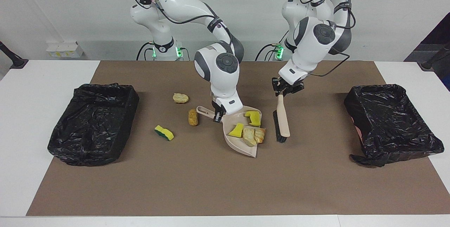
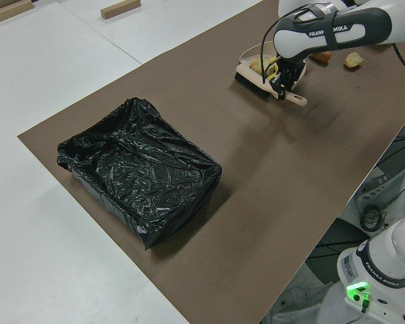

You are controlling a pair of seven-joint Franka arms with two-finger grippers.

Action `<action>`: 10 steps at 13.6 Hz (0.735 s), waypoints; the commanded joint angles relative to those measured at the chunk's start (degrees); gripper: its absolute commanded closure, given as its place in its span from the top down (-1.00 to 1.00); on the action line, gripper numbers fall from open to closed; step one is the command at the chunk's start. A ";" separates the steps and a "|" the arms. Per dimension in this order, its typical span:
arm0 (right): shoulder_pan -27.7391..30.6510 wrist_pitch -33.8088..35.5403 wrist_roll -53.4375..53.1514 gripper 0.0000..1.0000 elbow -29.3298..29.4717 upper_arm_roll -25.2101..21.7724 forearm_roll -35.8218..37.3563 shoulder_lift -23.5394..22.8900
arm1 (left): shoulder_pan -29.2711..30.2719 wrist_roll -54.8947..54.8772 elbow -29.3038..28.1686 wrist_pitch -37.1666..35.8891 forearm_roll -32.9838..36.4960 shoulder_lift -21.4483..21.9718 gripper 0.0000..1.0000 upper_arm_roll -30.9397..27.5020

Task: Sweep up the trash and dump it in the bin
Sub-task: 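Sweep the trash pile into the dustpan with the brush in the left gripper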

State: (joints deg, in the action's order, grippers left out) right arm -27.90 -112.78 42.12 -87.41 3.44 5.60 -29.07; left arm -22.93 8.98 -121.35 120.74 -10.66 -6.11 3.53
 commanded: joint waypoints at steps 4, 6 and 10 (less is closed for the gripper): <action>0.83 -1.30 2.88 -1.00 -2.76 0.34 0.29 2.00 | -6.07 1.39 -0.03 -1.64 -0.15 2.42 -1.00 -0.46; 0.91 -1.30 2.88 -1.00 -2.76 0.26 0.29 2.00 | -5.72 1.83 0.49 -3.13 -0.32 2.77 -1.00 -0.63; 1.09 -1.56 2.71 -1.00 -2.50 0.34 0.20 1.91 | -4.93 10.43 1.99 -10.24 0.46 7.14 -1.00 -1.07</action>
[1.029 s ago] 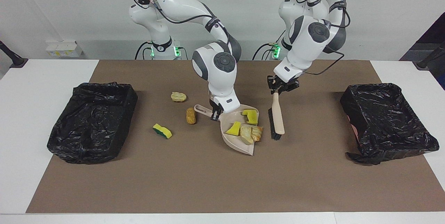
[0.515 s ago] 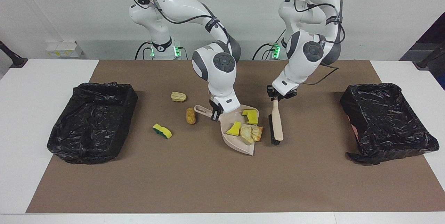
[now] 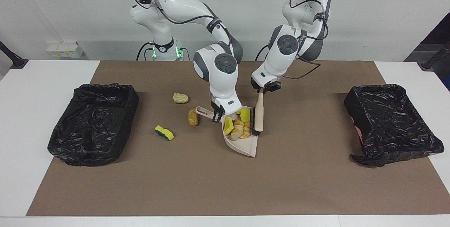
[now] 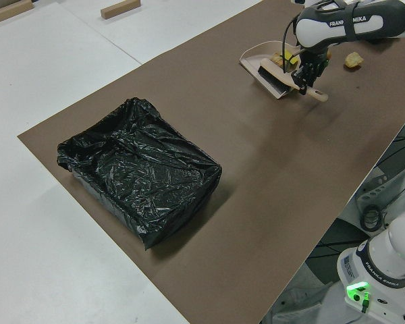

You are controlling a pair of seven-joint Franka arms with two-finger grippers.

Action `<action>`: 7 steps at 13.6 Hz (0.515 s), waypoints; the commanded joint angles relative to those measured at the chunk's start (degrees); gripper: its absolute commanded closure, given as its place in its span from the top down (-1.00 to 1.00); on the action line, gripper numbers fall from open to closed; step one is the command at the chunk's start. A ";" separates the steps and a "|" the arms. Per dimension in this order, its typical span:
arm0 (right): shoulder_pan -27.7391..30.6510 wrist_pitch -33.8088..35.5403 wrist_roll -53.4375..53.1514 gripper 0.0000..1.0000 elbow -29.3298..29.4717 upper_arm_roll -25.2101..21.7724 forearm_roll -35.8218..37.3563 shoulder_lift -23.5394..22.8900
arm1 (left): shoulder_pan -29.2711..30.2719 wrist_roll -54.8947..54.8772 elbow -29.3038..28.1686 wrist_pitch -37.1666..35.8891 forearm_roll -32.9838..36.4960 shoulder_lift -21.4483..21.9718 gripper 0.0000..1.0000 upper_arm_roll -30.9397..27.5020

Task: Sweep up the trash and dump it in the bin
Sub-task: 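Sweep the trash pile into the dustpan with the brush in the left gripper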

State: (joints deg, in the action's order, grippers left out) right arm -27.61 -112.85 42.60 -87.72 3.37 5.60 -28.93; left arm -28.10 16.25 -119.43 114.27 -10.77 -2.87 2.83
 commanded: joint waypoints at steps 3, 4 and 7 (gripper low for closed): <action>1.24 -2.19 2.66 -1.00 -2.11 0.41 0.03 2.12 | 1.74 8.87 -0.27 -10.97 3.98 8.84 -1.00 -0.28; 2.02 -2.20 2.92 -1.00 -2.19 0.41 -0.06 2.64 | 1.13 10.45 -0.88 -11.95 5.48 9.55 -1.00 -0.19; 5.70 -1.15 7.91 -1.00 -2.37 0.41 -1.02 5.63 | -0.10 15.39 -5.78 -10.57 5.76 13.14 -1.00 0.86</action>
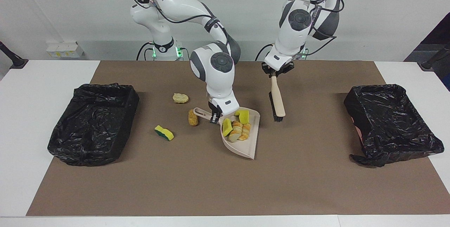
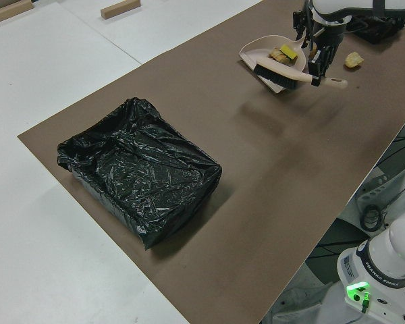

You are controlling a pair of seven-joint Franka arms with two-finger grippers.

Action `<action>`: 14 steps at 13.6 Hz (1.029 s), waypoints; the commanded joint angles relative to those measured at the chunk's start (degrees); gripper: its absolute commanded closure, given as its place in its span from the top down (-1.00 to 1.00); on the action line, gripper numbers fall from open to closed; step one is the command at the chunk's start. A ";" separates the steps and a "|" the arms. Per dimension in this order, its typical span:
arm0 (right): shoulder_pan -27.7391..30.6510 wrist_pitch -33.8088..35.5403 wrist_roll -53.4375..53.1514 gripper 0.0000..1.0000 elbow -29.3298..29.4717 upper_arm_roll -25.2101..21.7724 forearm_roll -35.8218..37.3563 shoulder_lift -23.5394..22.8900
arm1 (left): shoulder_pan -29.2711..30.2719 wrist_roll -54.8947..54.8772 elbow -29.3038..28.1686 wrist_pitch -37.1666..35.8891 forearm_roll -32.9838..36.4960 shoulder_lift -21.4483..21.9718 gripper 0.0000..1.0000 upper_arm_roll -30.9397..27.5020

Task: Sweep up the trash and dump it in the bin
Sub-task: 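Carry the loaded dustpan to the black bag with the right gripper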

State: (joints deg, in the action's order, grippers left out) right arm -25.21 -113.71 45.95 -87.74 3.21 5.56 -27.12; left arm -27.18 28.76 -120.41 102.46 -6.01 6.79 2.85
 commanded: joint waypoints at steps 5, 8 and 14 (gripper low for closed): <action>8.67 2.87 9.14 -1.00 -2.52 0.57 -1.08 8.92 | -12.44 15.68 -12.91 16.60 0.91 2.79 -1.00 1.01; 14.64 4.02 14.76 -1.00 -2.61 0.66 -1.34 11.47 | -16.85 22.03 -13.53 21.27 0.83 -1.42 -1.00 1.01; 29.84 6.13 31.36 -1.00 -2.34 0.66 -3.54 14.90 | -17.56 21.34 -17.40 26.82 0.83 -1.61 -1.00 1.01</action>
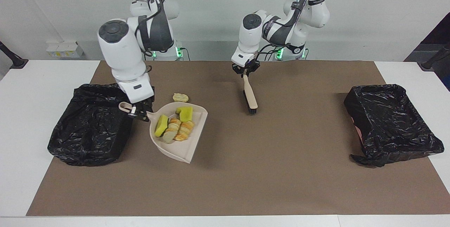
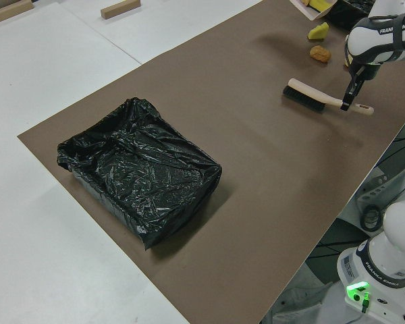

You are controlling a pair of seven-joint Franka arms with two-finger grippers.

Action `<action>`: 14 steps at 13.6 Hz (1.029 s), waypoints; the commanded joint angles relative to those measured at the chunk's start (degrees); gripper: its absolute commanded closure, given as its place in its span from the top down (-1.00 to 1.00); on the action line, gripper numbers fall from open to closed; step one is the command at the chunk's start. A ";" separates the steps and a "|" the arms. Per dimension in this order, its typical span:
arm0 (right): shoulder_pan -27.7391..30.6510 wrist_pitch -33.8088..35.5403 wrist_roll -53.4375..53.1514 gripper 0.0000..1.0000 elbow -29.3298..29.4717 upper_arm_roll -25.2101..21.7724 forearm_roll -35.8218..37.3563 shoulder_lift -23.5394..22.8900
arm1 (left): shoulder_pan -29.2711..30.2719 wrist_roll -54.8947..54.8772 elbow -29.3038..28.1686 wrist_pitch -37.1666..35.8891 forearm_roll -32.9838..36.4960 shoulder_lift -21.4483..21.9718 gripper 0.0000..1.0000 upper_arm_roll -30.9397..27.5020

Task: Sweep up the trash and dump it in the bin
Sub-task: 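Carry the loaded dustpan to the black bag with the right gripper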

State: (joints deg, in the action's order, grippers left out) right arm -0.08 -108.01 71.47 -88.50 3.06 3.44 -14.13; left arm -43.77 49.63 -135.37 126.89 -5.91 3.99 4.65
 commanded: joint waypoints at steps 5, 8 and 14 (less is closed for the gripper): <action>17.82 0.43 21.13 -1.00 -1.68 0.55 -4.15 2.44 | -0.09 0.38 -1.57 2.23 0.73 0.05 1.00 -0.95; 21.70 0.52 24.06 -1.00 -2.81 0.19 -1.08 3.32 | 2.71 -0.15 0.88 -0.76 1.08 0.23 1.00 -1.22; 21.71 -0.01 18.71 -1.00 -8.17 0.28 15.79 6.30 | 13.69 -12.25 4.58 -4.81 4.60 2.33 1.00 -1.39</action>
State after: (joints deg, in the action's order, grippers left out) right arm 21.98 -107.83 93.02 -92.04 2.86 15.50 -11.38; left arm -33.35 41.22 -131.07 123.99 -2.34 4.88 2.82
